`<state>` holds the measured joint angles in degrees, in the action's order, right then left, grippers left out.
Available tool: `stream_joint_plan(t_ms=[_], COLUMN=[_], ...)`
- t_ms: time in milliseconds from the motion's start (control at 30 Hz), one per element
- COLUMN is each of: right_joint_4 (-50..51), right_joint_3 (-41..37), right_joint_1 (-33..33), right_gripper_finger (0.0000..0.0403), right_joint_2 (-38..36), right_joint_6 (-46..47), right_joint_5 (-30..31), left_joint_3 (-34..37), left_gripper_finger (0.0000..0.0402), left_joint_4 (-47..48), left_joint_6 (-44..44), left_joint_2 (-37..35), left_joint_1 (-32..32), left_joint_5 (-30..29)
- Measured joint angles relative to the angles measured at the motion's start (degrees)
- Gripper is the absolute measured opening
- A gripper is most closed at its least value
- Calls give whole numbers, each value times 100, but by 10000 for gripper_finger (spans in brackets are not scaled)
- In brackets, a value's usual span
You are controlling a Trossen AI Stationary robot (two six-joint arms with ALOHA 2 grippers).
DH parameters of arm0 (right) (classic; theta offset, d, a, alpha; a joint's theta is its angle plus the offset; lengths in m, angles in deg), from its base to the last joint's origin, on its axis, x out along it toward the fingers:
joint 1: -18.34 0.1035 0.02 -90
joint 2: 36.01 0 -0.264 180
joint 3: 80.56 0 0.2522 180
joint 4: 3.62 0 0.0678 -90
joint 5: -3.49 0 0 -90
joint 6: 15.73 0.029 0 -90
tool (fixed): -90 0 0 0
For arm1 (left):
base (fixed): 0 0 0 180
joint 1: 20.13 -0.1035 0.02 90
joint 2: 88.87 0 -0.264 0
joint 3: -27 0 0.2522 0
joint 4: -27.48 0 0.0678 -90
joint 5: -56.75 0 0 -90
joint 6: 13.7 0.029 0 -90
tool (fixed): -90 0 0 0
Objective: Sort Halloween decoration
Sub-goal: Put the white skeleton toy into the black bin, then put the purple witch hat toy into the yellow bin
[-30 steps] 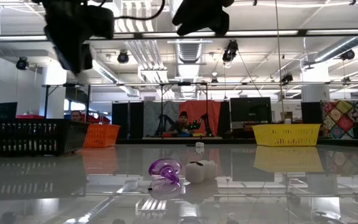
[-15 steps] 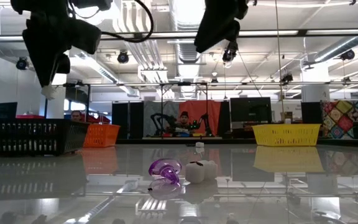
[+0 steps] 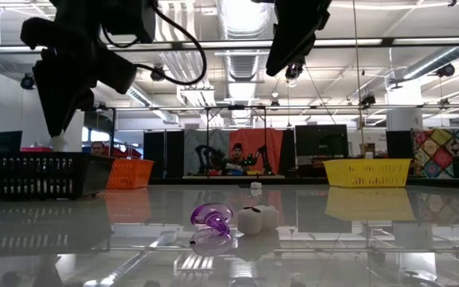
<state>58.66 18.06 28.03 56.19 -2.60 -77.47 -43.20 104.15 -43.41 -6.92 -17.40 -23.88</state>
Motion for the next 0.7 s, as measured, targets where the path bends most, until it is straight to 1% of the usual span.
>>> stream_joint_plan(t_ms=[133, 400, 567, 700], right_joint_4=[18, 61, 57, 48], right_joint_3=[-15, -17, -17, -17], right_joint_1=[0, 0, 0, -12], right_gripper_finger=[110, 112, 106, 105], right_joint_2=[-2, -2, -2, -2], right_joint_6=[-33, -35, -124, -184], right_joint_5=[0, 2, 4, 9], left_joint_3=[2, 2, -110, -349], left_gripper_finger=[69, 92, 95, 96], left_joint_4=[-1, -13, 10, 2], left_joint_6=[-4, -83, -246, -400], left_joint_2=[135, 196, -88, -493], left_joint_1=[5, 9, 22, 22], left_joint_5=[-133, -146, -144, -195])
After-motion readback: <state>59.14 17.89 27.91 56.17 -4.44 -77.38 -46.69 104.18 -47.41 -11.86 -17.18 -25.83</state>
